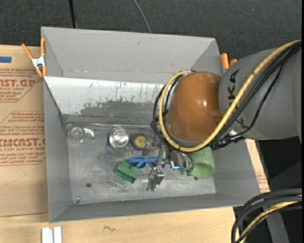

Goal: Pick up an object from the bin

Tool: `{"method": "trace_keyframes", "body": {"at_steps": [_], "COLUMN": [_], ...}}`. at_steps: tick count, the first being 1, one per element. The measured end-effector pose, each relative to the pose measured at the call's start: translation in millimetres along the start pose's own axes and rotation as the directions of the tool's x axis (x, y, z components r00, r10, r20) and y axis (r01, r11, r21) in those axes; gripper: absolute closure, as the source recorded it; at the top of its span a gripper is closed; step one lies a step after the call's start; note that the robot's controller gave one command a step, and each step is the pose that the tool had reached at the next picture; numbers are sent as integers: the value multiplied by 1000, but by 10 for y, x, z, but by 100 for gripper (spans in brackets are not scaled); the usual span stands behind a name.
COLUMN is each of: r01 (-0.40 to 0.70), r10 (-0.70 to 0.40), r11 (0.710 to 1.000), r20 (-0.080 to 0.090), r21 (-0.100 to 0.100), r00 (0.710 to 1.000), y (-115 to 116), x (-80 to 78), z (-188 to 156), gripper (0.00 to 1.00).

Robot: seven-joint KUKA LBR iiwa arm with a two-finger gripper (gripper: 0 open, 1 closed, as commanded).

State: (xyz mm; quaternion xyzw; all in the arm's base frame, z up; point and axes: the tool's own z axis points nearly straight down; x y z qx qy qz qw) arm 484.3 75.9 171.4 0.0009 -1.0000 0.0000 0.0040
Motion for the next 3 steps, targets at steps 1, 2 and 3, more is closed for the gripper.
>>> {"method": "trace_keyframes", "body": {"at_steps": [1,2,3], "r01": [84,84,67], "r10": [-84,-84,-67], "r11": [996,996,998], "r20": [12,5,18], "r21": [0,-1,0], "r00": [996,996,998], "y": [-72,-71,-143], "x": [-326,-315,-240], "z": [968,930,-1062], "gripper": [0,100,100]}}
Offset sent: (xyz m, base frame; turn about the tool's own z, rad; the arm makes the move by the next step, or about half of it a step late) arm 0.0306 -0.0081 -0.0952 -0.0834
